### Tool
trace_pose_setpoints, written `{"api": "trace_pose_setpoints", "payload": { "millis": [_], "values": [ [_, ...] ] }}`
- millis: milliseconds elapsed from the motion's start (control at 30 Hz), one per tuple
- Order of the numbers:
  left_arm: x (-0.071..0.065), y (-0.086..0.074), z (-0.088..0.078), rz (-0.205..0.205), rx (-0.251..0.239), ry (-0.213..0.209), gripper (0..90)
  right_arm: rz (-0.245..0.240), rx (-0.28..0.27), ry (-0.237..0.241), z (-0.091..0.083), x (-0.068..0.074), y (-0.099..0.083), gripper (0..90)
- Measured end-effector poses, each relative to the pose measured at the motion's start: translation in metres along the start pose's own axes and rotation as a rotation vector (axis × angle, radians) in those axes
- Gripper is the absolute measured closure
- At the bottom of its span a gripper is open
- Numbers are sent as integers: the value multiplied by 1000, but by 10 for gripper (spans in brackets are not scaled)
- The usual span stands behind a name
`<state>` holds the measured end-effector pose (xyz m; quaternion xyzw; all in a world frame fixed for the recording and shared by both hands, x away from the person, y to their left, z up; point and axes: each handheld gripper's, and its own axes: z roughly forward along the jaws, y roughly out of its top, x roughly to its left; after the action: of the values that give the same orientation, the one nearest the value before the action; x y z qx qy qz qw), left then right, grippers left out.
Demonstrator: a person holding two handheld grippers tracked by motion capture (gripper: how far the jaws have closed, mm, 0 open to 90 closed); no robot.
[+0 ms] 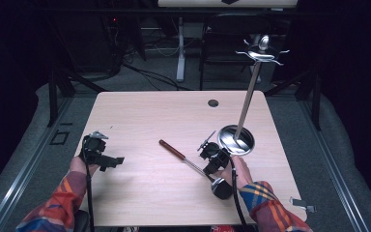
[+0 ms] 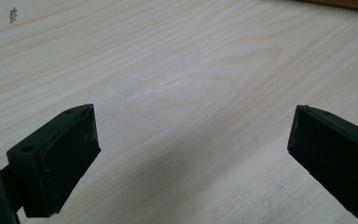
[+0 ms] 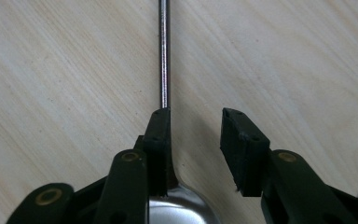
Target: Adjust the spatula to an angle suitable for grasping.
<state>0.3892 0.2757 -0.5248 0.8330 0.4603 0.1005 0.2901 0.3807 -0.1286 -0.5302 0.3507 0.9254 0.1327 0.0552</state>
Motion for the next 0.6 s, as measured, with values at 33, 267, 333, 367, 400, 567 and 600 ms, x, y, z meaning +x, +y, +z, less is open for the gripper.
{"api": "trace_pose_setpoints", "payload": {
  "millis": [33,267,333,367,400,567,600],
  "values": [
    [0,0,0,0,-1,0,16,-8,3,-1,2,1,0,657],
    [0,0,0,0,-1,-1,17,-21,15,-17,7,4,-1,755],
    [0,0,0,-1,-1,-1,17,-18,15,-19,7,4,-1,766],
    [0,0,0,-1,-1,-1,17,-19,16,-24,7,4,-1,786],
    [0,0,0,-4,-3,0,17,-19,17,-28,7,4,-1,790],
    [0,0,0,-4,-3,0,17,-31,44,-49,9,3,-2,843],
    [0,0,0,-4,-3,0,17,-31,49,-59,9,4,-2,876]
  ]
}}
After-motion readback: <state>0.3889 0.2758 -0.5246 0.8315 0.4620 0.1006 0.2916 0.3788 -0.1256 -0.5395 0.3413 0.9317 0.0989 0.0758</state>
